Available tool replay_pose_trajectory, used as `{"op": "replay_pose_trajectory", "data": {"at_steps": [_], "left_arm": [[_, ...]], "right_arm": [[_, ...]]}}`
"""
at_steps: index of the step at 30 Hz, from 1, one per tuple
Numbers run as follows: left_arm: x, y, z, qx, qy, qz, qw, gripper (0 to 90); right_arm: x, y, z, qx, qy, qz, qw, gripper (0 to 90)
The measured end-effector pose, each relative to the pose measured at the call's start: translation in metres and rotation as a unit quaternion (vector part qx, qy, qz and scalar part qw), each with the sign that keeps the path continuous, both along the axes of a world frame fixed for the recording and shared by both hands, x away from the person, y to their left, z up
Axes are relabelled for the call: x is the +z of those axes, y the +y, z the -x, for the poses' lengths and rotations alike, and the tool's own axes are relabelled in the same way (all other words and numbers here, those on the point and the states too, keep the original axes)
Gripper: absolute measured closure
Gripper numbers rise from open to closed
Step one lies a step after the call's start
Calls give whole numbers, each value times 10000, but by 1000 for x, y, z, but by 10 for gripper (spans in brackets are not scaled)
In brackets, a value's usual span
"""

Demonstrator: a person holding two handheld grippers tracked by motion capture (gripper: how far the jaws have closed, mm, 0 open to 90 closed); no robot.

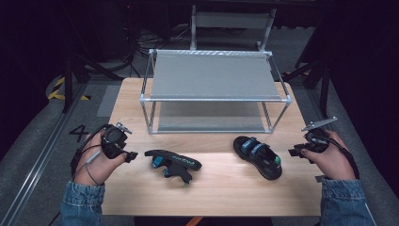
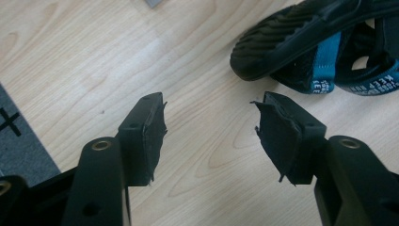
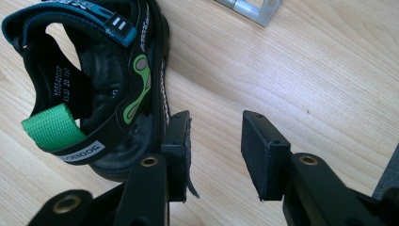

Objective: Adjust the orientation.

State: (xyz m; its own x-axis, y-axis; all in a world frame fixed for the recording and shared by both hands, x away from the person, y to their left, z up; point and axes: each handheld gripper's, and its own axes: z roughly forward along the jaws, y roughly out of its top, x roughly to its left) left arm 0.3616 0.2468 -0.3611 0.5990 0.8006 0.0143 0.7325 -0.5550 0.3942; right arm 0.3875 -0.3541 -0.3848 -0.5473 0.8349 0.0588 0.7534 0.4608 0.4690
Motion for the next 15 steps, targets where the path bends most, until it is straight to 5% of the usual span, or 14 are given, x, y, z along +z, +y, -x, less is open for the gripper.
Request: {"op": "replay_pose_trajectory", "data": {"at_steps": [7, 15], "left_arm": [[5, -17, 4, -359, -71, 36, 9993, 420], [14, -47, 7, -978, 26, 232, 9949, 595]], "right_arm": [[-1, 2, 0, 33, -2, 18, 10000, 624], [2, 0, 8, 17, -70, -38, 10000, 630]]}}
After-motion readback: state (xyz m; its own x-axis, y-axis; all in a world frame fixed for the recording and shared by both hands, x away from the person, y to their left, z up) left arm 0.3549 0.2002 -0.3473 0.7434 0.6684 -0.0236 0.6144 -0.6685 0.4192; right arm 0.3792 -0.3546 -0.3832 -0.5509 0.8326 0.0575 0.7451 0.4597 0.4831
